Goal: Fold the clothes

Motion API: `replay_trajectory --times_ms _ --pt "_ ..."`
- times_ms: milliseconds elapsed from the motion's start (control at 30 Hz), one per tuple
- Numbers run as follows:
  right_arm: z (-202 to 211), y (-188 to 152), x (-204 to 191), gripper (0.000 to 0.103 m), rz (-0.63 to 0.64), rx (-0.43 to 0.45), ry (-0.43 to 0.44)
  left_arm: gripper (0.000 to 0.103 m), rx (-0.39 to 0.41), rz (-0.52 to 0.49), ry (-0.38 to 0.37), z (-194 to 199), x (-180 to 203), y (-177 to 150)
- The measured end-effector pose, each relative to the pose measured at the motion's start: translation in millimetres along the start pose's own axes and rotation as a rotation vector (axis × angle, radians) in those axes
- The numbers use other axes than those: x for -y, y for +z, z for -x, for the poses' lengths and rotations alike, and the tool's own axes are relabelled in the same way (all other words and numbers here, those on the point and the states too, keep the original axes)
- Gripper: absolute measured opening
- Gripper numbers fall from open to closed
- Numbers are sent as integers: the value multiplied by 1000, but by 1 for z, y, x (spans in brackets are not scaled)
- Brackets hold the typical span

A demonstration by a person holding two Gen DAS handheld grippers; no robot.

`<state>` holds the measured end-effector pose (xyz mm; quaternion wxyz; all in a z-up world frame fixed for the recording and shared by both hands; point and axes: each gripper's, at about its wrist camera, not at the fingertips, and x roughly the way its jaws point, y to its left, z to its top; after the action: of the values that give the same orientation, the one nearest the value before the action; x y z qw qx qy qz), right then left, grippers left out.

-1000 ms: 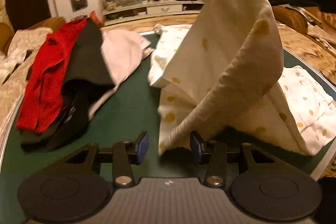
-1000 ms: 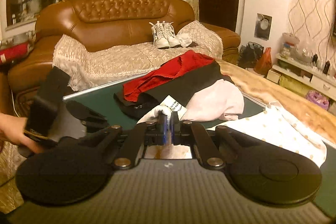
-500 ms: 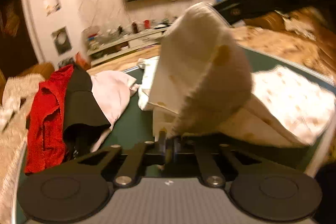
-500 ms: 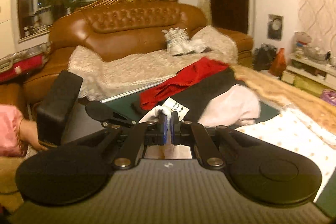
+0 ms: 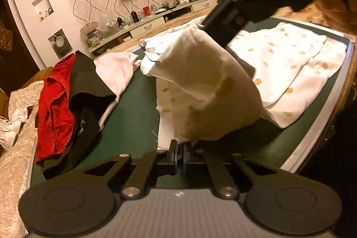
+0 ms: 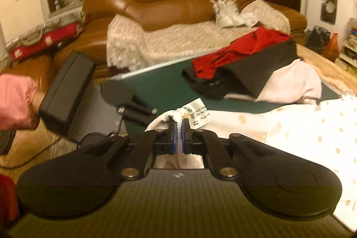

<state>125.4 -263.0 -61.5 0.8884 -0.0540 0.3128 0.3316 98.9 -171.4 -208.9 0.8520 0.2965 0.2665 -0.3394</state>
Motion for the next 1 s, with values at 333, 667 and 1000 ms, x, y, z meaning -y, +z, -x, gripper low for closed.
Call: replay_trajectory --times_ms 333,667,1000 --pt "10 -2 -3 6 -37 10 -15 3 44 -83 19 1 -2 -2" --pt "-21 2 -3 10 -58 -68 50 2 -16 -133 81 27 14 -37" --pt "-73 -13 -22 39 -81 -272 88 9 -52 169 83 60 -24 -72"
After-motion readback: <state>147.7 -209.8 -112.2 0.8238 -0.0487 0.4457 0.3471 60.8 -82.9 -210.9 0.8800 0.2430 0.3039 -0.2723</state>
